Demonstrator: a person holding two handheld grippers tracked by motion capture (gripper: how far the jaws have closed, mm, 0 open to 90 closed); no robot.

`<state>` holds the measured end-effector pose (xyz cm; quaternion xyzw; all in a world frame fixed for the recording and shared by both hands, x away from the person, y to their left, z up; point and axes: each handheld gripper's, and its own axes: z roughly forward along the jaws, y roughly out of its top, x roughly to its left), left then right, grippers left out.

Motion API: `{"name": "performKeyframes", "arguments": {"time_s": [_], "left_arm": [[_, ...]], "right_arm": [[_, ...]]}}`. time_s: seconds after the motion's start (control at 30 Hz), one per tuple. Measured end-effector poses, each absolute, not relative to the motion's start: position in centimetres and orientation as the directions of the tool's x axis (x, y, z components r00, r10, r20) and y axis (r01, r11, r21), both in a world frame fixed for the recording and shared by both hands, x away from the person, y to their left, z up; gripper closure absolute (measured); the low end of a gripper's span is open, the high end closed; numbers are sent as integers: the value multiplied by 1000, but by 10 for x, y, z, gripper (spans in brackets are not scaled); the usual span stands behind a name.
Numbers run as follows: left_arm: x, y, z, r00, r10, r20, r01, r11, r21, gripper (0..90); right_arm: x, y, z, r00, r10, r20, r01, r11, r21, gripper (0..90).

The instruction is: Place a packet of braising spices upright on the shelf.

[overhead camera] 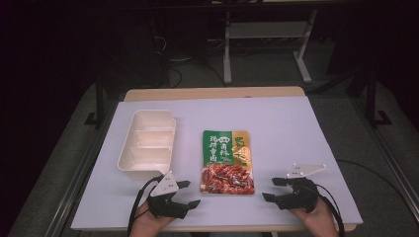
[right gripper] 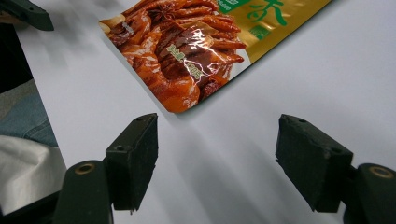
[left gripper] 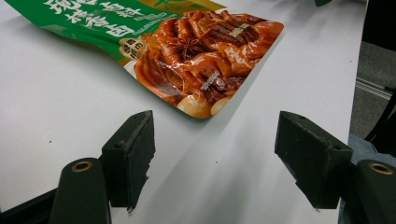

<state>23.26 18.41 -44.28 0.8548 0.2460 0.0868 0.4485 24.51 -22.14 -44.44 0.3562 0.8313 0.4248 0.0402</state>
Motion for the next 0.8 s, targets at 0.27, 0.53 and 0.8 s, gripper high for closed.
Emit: {"name": "performKeyframes", "arguments": {"time_s": [0.27,0.53,0.8], "left_arm": [[234,184,-441,863,499,-76,346,-474,810,307],[244,180,-431,857,507,-95,358,-452,817,418],[255,168,-423,870,489,-60,337,-502,797,562]], "right_arm": [[245,-224,-442,-741,627,241,556,372,744,289],[246,-224,-440,-741,629,235,548,365,752,285],[247,-225,-441,-734,637,233,555,366,747,283]]}}
